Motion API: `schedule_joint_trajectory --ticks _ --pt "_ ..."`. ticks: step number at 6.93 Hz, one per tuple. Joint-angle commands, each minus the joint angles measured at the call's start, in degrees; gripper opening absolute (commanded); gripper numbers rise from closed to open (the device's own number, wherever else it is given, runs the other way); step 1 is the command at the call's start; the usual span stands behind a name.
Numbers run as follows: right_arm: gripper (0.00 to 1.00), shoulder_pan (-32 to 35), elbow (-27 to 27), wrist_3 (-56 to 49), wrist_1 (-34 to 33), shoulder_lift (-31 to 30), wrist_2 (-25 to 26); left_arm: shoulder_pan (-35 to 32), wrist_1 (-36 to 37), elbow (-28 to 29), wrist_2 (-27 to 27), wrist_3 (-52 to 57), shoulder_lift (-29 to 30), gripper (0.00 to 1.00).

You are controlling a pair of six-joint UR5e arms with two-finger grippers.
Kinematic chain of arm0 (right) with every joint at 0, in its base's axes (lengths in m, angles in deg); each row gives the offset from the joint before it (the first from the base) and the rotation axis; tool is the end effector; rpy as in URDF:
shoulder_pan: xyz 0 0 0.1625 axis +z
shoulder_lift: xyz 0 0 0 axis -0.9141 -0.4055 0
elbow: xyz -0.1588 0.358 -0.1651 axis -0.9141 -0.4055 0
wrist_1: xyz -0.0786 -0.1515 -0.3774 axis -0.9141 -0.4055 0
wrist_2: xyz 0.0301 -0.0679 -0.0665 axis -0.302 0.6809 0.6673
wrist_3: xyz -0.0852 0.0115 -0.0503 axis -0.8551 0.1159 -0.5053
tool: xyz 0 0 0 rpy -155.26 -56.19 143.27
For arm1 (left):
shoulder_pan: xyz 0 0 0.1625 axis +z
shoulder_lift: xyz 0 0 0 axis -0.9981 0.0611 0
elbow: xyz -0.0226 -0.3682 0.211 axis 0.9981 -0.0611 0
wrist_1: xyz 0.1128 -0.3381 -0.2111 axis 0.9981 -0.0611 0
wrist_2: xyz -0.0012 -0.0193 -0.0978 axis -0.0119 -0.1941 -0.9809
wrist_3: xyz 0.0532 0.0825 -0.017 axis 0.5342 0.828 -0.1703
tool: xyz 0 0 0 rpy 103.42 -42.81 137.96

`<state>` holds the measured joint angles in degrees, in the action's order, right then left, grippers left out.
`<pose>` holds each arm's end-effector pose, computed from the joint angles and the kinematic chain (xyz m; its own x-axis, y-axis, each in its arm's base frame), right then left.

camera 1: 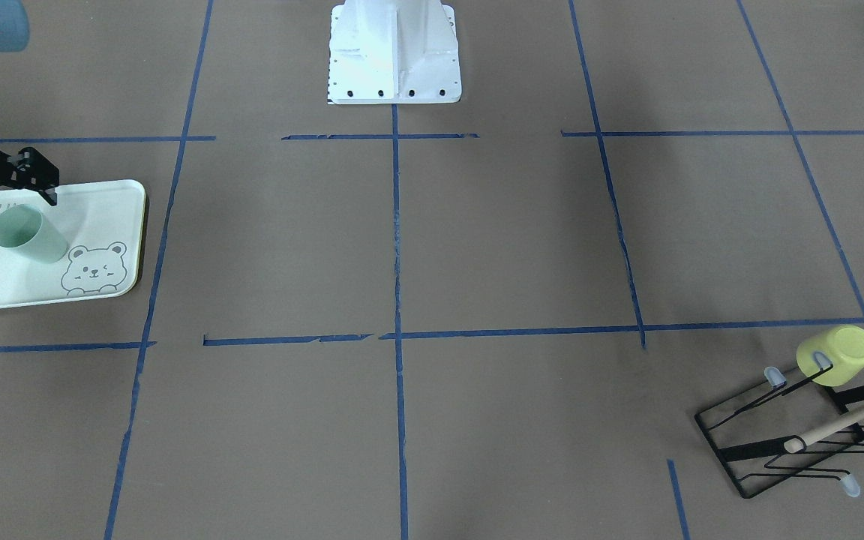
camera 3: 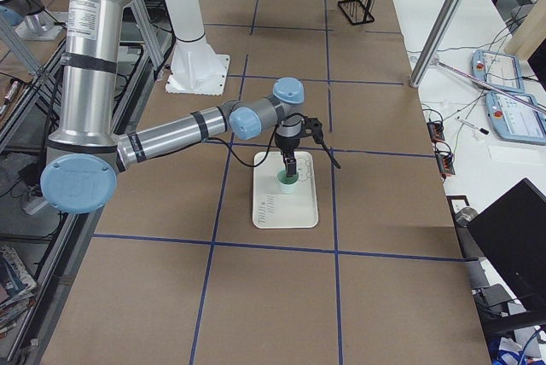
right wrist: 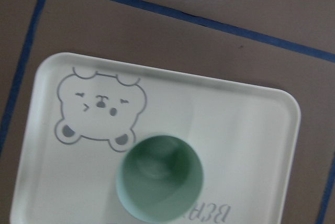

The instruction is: Left arm grabs green cup and hands to right arm on tray

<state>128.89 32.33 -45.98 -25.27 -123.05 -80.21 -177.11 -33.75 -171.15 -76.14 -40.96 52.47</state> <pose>-0.1248 -0.4163 0.5188 0.7592 -0.2445 0.6032 0.1700 0.9691 0.1788 -0.0645 -0.4249 0.5784 0.6729 0.1158 -0.7307 -0.0851 0.9932 0.0791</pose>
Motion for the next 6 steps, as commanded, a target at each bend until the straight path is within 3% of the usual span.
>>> schedule_joint_trajectory --ticks 1,3,6 --pt "1.00 10.44 -0.19 -14.98 -0.32 -6.92 -0.90 0.00 -1.22 1.32 -0.09 0.07 -0.07 1.00" --pt "1.00 21.52 -0.63 -27.04 -10.03 -6.69 -6.52 -0.09 -8.50 6.42 -0.09 -0.28 -0.24 1.00" --pt "1.00 23.41 -1.51 -27.27 -11.05 -6.95 -6.44 0.00 -8.79 5.47 0.52 -4.68 -1.47 1.00"
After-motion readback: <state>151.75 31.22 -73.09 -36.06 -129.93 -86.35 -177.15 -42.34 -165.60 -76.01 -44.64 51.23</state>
